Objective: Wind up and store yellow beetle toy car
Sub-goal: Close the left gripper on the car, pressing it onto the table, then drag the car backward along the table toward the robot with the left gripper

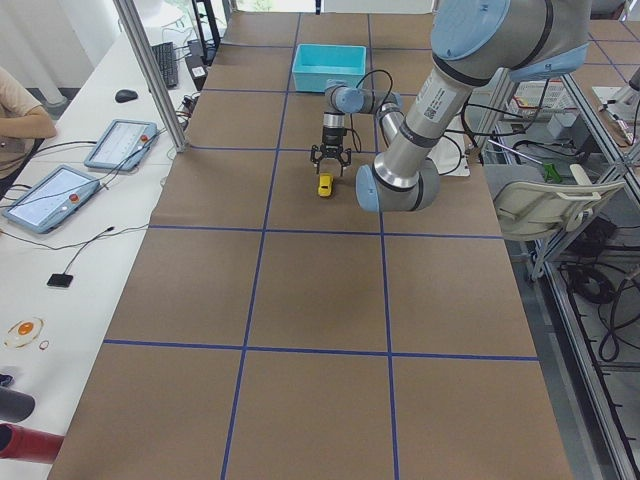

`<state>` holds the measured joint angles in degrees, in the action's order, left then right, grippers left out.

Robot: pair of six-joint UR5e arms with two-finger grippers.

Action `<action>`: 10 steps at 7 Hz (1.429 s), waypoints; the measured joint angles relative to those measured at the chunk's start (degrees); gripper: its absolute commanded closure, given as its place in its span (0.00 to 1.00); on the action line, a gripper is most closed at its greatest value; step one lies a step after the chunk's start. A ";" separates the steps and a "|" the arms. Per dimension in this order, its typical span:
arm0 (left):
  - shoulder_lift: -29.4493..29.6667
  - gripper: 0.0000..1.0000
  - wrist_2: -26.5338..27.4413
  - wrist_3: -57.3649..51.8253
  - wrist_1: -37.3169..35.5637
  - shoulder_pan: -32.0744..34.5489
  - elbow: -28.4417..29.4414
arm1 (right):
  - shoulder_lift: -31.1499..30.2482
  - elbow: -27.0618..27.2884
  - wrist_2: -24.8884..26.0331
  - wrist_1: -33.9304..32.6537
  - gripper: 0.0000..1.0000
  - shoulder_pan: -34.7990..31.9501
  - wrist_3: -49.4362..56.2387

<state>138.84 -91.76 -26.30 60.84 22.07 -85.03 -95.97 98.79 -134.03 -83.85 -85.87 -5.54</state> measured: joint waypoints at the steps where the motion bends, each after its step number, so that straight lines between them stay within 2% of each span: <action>1: -0.09 0.25 0.07 -0.34 0.59 0.04 0.04 | -0.03 0.01 0.00 0.00 0.00 0.00 0.00; 2: -0.15 0.26 0.14 -0.65 1.14 0.09 0.07 | -0.07 0.04 0.00 0.00 0.00 0.00 0.00; 3: -0.20 0.36 0.17 -0.79 1.58 0.19 0.10 | -0.08 0.06 0.00 0.00 0.00 0.00 0.00; 4: -0.22 0.37 0.20 -0.81 1.77 0.31 0.11 | -0.09 0.03 0.00 0.00 0.00 0.00 0.00; 7: -0.20 0.58 1.21 -0.65 3.24 0.35 0.52 | -0.02 0.00 0.00 0.00 0.00 0.00 0.00; 10: -0.25 0.99 1.16 -0.43 3.34 0.42 0.85 | 0.06 -0.08 0.00 0.00 0.00 0.00 0.00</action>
<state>138.59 -90.61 -26.73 64.17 22.49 -84.17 -95.90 98.72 -134.03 -83.85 -85.87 -5.54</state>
